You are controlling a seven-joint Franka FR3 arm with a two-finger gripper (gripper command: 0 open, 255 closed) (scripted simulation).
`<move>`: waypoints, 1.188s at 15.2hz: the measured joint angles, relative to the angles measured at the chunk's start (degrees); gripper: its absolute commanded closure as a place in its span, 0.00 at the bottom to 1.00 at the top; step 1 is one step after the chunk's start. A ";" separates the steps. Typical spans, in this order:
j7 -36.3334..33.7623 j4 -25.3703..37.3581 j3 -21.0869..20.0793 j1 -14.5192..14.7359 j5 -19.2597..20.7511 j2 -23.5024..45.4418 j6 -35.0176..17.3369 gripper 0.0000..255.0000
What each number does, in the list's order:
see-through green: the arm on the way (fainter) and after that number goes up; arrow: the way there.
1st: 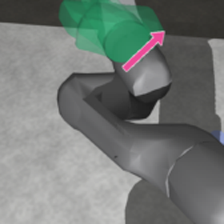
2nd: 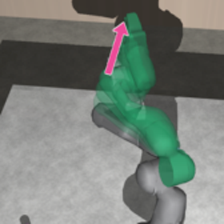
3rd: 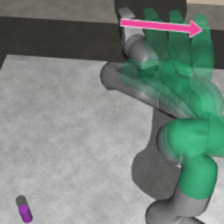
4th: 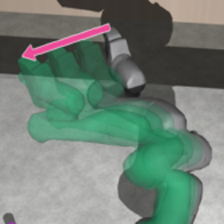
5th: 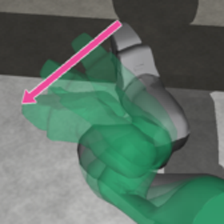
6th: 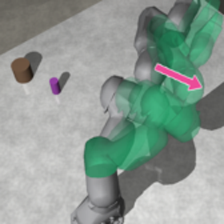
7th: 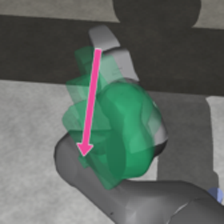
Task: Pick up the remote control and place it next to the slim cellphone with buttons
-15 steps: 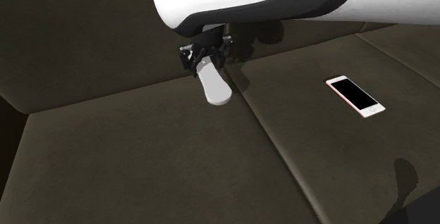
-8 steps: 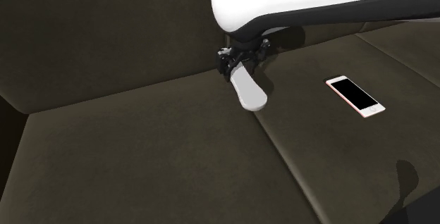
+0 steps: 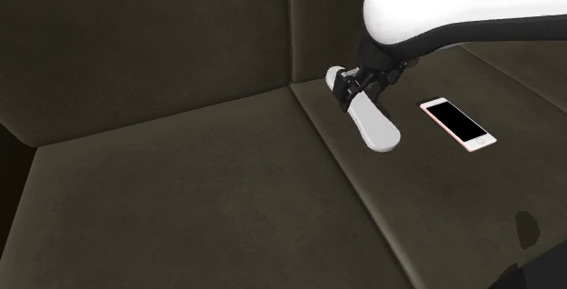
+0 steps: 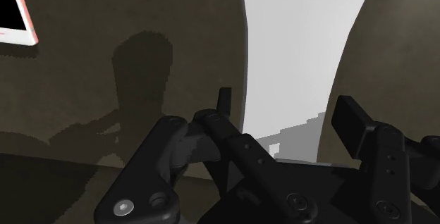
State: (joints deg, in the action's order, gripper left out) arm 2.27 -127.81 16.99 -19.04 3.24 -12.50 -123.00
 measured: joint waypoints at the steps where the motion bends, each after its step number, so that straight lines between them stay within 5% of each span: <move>1: 0.70 -1.34 0.47 -0.52 0.47 -1.41 -0.01 1.00; 18: 18.06 -12.01 12.96 -11.17 8.65 -16.01 2.45 1.00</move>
State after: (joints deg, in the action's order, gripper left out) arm 20.33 -139.82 29.95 -30.21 11.89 -28.51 -120.55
